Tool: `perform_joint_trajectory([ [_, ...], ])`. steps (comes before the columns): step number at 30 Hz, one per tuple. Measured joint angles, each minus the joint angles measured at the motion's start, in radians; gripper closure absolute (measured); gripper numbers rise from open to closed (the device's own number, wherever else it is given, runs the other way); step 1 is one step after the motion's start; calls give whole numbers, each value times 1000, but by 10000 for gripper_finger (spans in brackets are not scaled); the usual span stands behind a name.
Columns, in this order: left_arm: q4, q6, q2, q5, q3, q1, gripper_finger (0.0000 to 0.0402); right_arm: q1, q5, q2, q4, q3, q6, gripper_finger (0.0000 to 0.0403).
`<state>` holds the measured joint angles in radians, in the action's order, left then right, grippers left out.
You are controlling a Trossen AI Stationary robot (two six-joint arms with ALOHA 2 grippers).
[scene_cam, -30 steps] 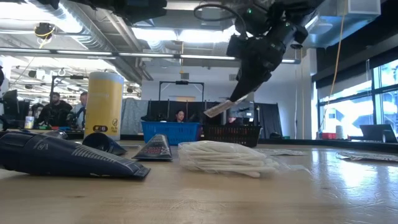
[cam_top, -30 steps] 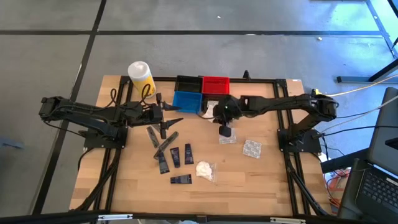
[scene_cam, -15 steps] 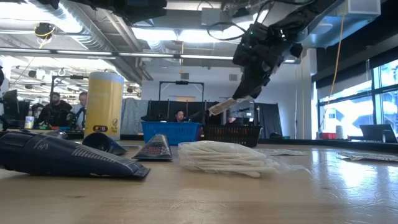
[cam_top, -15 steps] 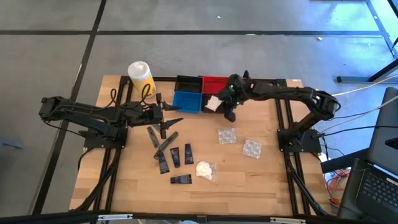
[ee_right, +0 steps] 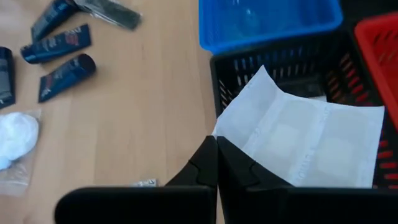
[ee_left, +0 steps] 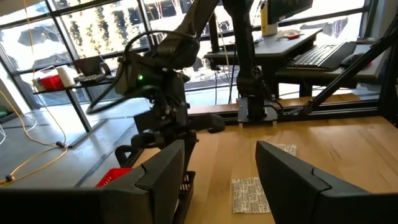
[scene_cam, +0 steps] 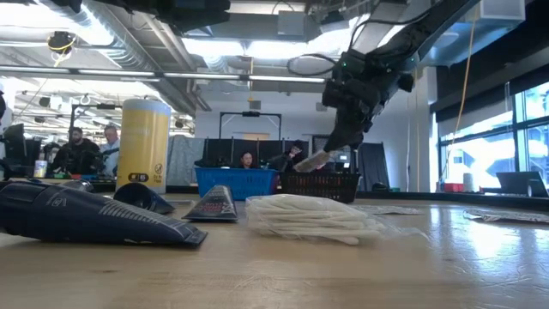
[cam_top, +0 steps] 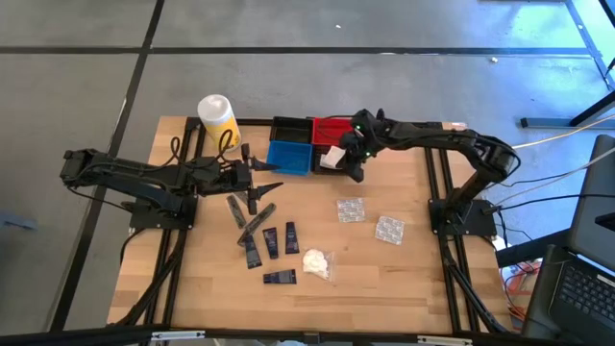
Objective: Pick & Place Travel size toiletries
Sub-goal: Put the left bandage pack into the bottom black bin, then put the right bandage pack into the bottom black bin
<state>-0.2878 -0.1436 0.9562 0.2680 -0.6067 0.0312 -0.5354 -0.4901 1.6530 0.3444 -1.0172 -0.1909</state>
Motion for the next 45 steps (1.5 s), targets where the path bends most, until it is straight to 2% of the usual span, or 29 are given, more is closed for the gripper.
perform_joint_trajectory([
  [9, 0, 0, 0, 0, 0, 0, 206, -18, 3, 53, -7, 0, 10, 403],
  [19, 0, 0, 0, 0, 0, 0, 206, -41, 63, 69, -7, 0, 30, 397],
  [28, 0, 0, 0, 0, 0, 0, 206, -41, 90, 69, -7, 0, 45, 345],
  [37, 0, 0, 0, 0, 0, 0, 206, -41, 82, 62, -7, 0, 49, 265],
  [41, 0, 0, 0, 0, 0, 0, 206, -30, 73, 33, -7, 0, 50, 235],
  [45, 0, 0, 0, 0, 0, 0, 206, -7, 79, -19, -6, 0, 50, 222],
])
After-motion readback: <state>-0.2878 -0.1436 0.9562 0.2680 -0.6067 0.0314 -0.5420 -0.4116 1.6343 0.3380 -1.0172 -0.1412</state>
